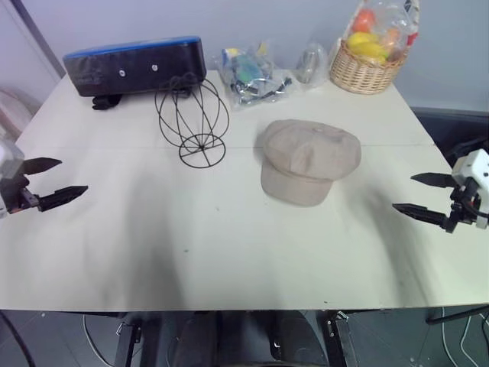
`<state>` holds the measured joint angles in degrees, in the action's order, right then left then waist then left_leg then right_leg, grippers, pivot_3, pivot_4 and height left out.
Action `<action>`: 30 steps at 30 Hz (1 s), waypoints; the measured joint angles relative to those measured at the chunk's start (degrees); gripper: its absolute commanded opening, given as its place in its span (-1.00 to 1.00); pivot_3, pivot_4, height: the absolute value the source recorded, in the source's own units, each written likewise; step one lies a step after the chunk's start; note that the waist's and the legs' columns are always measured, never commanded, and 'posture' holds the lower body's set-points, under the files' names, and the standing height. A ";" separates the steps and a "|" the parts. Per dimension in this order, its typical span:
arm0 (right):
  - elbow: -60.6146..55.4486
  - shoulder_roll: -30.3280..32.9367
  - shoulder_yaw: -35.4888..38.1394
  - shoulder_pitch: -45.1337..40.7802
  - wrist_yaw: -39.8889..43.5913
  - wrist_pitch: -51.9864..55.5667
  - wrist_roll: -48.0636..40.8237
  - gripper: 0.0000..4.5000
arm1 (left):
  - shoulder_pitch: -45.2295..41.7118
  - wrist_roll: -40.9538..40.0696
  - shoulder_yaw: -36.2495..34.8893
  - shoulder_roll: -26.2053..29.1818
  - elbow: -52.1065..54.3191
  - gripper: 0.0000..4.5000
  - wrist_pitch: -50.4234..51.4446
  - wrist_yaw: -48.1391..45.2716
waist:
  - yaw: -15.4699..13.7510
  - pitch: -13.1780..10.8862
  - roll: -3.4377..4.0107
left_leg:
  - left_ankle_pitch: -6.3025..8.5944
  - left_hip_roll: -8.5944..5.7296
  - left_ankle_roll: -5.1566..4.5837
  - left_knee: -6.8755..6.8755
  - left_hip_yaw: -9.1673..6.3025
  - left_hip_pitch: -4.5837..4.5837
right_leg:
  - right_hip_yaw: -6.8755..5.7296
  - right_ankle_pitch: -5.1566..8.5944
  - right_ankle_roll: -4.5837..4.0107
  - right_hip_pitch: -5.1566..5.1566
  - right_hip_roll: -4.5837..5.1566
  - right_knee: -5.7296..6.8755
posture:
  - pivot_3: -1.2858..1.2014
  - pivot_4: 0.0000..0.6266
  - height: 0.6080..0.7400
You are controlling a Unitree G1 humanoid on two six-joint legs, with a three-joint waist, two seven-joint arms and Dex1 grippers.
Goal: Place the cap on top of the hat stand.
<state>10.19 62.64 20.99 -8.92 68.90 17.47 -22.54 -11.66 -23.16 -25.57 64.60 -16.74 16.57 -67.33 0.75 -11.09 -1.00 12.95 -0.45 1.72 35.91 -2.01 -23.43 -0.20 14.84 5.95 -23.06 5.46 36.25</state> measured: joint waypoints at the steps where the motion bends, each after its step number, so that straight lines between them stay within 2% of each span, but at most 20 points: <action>1: 0.20 -0.04 0.00 0.07 -0.02 -0.32 0.01 1.00 | -0.02 0.01 0.01 0.00 0.00 0.99 -0.06 -0.03 | 0.00 0.00 0.00 | 0.00 0.00 0.00 0.00 0.01 0.00 | 0.01 0.00 0.00 0.00 0.00 0.00 | 0.03 -0.52 1.00; 22: 0.57 -0.36 0.06 1.50 -2.64 -2.54 2.09 1.00 | -2.63 -1.35 1.73 -1.27 1.56 0.99 3.22 0.55 | -0.04 0.00 0.00 | 0.00 0.05 0.00 0.06 0.07 0.00 | 0.05 -0.04 0.04 -0.01 -0.08 0.03 | 0.03 -0.52 1.00; 25: -4.64 -0.36 0.04 1.97 -4.58 -1.68 2.90 1.00 | -2.50 -5.41 1.62 -1.29 7.40 0.99 7.94 -1.61 | 0.02 0.00 0.00 | 0.00 0.06 0.00 0.07 0.07 0.00 | 0.08 -0.05 0.04 -0.02 -0.08 0.06 | 0.03 -0.52 1.00; 30: -23.61 -0.51 -1.31 4.44 -11.08 4.17 4.90 1.00 | 0.41 -13.89 0.41 -0.22 19.21 0.99 16.41 -6.57 | 0.28 0.00 0.00 | 0.00 0.16 0.00 0.07 0.09 0.01 | 0.13 -0.05 0.05 -0.06 -0.18 0.09 | 0.03 -0.52 1.00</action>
<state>-13.42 62.13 19.69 -4.48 57.82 21.64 -17.65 -11.25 -37.05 -25.16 64.38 2.46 32.99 -73.90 1.03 -11.09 -1.01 12.95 -0.29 1.71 35.98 -1.92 -23.43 -0.06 14.79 6.01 -23.12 5.28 36.34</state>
